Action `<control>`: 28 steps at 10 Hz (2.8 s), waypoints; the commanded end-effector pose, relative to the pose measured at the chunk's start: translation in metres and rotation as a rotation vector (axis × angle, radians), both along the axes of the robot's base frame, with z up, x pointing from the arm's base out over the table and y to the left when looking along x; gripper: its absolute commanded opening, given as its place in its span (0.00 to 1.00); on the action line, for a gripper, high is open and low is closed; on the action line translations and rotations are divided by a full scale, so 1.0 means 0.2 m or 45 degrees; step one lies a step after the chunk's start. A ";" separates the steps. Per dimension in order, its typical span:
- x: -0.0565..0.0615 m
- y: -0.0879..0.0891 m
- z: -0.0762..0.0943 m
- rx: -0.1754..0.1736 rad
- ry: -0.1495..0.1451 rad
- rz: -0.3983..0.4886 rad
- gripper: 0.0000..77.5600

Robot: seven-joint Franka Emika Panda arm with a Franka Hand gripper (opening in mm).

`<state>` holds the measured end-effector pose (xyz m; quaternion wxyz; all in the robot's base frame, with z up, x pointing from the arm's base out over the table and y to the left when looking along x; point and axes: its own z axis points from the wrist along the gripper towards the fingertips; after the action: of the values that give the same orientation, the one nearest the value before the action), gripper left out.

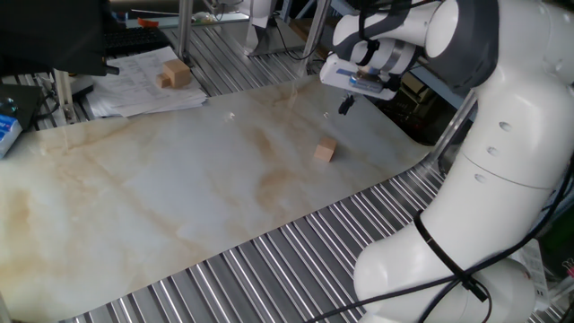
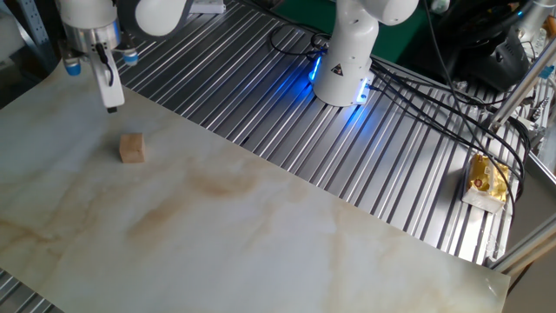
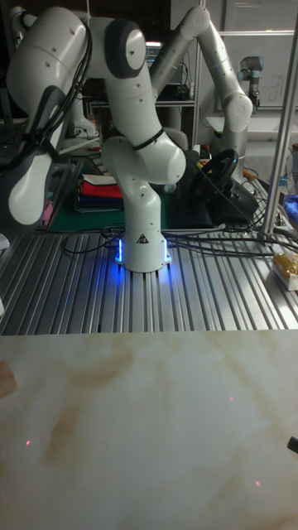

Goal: Pick up the small block on the left and move it to the right

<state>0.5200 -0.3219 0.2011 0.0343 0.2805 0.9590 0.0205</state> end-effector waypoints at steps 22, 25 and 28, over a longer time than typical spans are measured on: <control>-0.03 0.02 -0.32 0.014 0.079 -0.230 0.00; -0.03 0.02 -0.32 -0.023 0.110 -0.098 0.00; -0.03 0.02 -0.32 -0.020 0.141 -0.056 0.00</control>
<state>0.5134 -0.3173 0.1364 -0.0136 0.3062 0.9519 -0.0013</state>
